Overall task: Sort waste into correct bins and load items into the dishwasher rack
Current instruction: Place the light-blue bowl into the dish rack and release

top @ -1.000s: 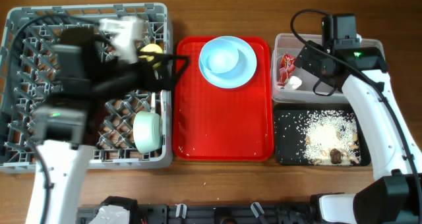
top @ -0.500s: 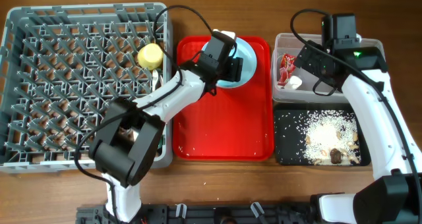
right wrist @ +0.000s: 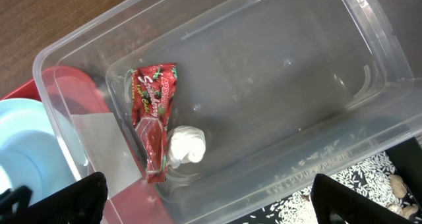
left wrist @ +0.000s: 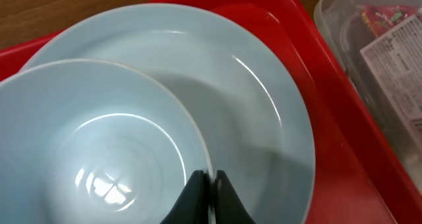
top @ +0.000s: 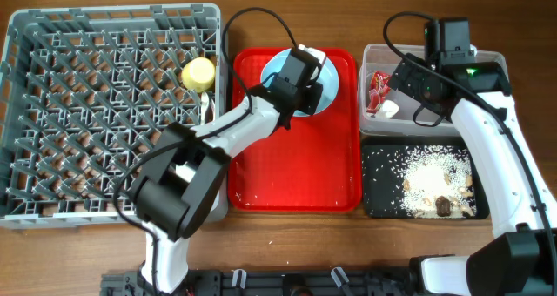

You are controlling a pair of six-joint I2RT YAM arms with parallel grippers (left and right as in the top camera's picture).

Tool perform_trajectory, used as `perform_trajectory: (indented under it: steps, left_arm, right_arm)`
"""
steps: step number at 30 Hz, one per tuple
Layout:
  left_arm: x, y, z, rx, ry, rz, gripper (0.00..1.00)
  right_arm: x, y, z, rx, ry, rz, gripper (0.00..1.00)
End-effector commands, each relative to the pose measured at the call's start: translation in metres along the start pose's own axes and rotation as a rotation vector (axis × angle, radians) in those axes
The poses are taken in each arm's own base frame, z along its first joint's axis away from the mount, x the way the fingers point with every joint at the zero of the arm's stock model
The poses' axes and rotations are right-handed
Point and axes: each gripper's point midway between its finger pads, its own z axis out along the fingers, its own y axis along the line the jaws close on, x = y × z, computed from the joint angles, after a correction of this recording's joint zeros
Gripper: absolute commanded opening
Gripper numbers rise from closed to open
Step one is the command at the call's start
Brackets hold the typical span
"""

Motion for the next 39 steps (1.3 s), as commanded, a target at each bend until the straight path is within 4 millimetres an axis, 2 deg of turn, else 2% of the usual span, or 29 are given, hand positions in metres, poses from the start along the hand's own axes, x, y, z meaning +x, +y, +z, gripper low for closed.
perform_trajectory:
  steps: [1, 3, 4, 5, 7, 8, 9, 11, 12, 15, 17, 20, 24, 26, 27, 28, 29, 31, 33, 37, 39]
  left_arm:
    - [-0.056, -0.025, -0.088, 0.168, -0.112, -0.129, 0.04]
    - [-0.073, -0.026, -0.14, 0.271, -0.141, -0.207, 0.04]
    - [-0.08, -0.015, -0.182, 0.353, -0.147, -0.284, 0.04]
    - [-0.079, -0.003, -0.209, 0.419, -0.135, -0.348, 0.04]
    - [-0.072, 0.035, -0.245, 0.506, -0.116, -0.465, 0.04]
    - [-0.07, 0.05, -0.254, 0.545, -0.113, -0.51, 0.04]
    - [-0.061, 0.079, -0.271, 0.645, -0.099, -0.61, 0.04]
    - [-0.044, 0.11, -0.273, 0.693, -0.068, -0.709, 0.04]
    - [-0.028, 0.123, -0.269, 0.746, -0.033, -0.767, 0.04]
    - [-0.008, 0.142, -0.267, 0.919, -0.029, -0.869, 0.04]
    - [0.008, 0.157, -0.254, 0.917, -0.009, -0.928, 0.04]
    - [0.027, 0.166, -0.234, 0.87, 0.05, -0.963, 0.04]
    - [0.044, 0.178, -0.225, 0.761, 0.098, -0.963, 0.04]
    - [0.057, 0.191, -0.221, 0.678, 0.123, -0.975, 0.06]
    - [0.061, 0.196, -0.221, 0.654, 0.126, -0.981, 0.2]
    - [0.064, 0.2, -0.221, 0.637, 0.13, -0.986, 0.45]
    - [0.067, 0.203, -0.221, 0.621, 0.134, -0.992, 0.57]
    - [0.067, 0.208, -0.222, 0.611, 0.13, -1.02, 0.99]
    - [0.06, 0.222, -0.229, 0.587, 0.098, -1.061, 1.0]
    - [0.039, 0.226, -0.257, 0.499, 0.037, -1.007, 1.0]
    - [0.033, 0.226, -0.271, 0.324, 0.02, -0.951, 1.0]
  right_arm:
    - [0.0, 0.0, 0.003, 0.003, 0.005, -0.015, 1.0]
    - [0.0, 0.0, 0.003, 0.003, 0.005, -0.015, 1.0]
    - [0.0, 0.0, 0.003, 0.004, 0.005, -0.015, 1.0]
    - [0.0, 0.0, 0.003, 0.003, 0.005, -0.015, 1.0]
    - [0.0, 0.0, 0.003, 0.003, 0.005, -0.015, 1.0]
    - [0.0, 0.0, 0.003, 0.003, 0.005, -0.015, 1.0]
    - [0.0, 0.0, 0.003, 0.003, 0.005, -0.015, 1.0]
    - [0.0, 0.0, 0.003, 0.003, 0.005, -0.016, 1.0]
    - [0.0, 0.0, 0.003, 0.003, 0.005, -0.015, 1.0]
    - [0.0, 0.0, 0.003, 0.003, 0.005, -0.015, 1.0]
    - [0.0, 0.0, 0.003, 0.003, 0.005, -0.016, 1.0]
    - [0.0, 0.0, 0.003, 0.003, 0.005, -0.015, 1.0]
    - [0.0, 0.0, 0.003, 0.004, 0.005, -0.015, 1.0]
    - [0.0, 0.0, 0.003, 0.003, 0.005, -0.016, 1.0]
    - [0.0, 0.0, 0.003, 0.003, 0.005, -0.015, 1.0]
    - [0.0, 0.0, 0.003, 0.003, 0.005, -0.015, 1.0]
    - [0.0, 0.0, 0.003, 0.003, 0.005, -0.015, 1.0]
    - [0.0, 0.0, 0.003, 0.003, 0.005, -0.015, 1.0]
    - [0.0, 0.0, 0.003, 0.003, 0.005, -0.015, 1.0]
    - [0.0, 0.0, 0.003, 0.003, 0.005, -0.015, 1.0]
    - [0.0, 0.0, 0.003, 0.003, 0.005, -0.015, 1.0]
